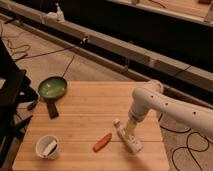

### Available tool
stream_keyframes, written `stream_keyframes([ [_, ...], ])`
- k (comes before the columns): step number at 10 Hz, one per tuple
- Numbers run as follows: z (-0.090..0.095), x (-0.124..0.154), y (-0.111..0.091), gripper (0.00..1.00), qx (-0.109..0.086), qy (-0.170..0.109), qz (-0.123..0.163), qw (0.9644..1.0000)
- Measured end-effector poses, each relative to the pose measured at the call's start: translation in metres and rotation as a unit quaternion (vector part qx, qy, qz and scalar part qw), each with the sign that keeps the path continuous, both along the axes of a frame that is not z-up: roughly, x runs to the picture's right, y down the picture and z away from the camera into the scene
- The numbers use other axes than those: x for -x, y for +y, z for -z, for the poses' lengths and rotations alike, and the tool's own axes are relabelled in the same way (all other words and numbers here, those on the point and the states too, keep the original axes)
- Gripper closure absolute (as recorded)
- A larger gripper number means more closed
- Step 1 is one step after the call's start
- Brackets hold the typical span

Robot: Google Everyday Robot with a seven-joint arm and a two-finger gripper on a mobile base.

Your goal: Place the bottle in the ceramic bowl

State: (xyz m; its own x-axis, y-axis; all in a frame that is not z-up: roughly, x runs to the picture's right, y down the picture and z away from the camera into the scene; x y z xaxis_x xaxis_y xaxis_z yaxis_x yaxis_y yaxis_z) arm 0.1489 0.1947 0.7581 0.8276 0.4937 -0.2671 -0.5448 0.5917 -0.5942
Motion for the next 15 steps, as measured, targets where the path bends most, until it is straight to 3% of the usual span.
stream_keyframes([
  [3, -0.009, 0.0, 0.015, 0.35, 0.002, 0.027, -0.027, 0.9993],
  [7, -0.018, 0.012, 0.039, 0.35, 0.034, 0.02, -0.052, 0.9979],
  [11, -0.034, 0.01, 0.056, 0.36, 0.061, 0.019, -0.044, 0.997],
  [13, -0.042, 0.008, 0.059, 0.5, 0.069, 0.014, -0.041, 0.9967],
  [15, -0.042, 0.01, 0.049, 0.7, 0.06, 0.004, -0.032, 0.9977],
])
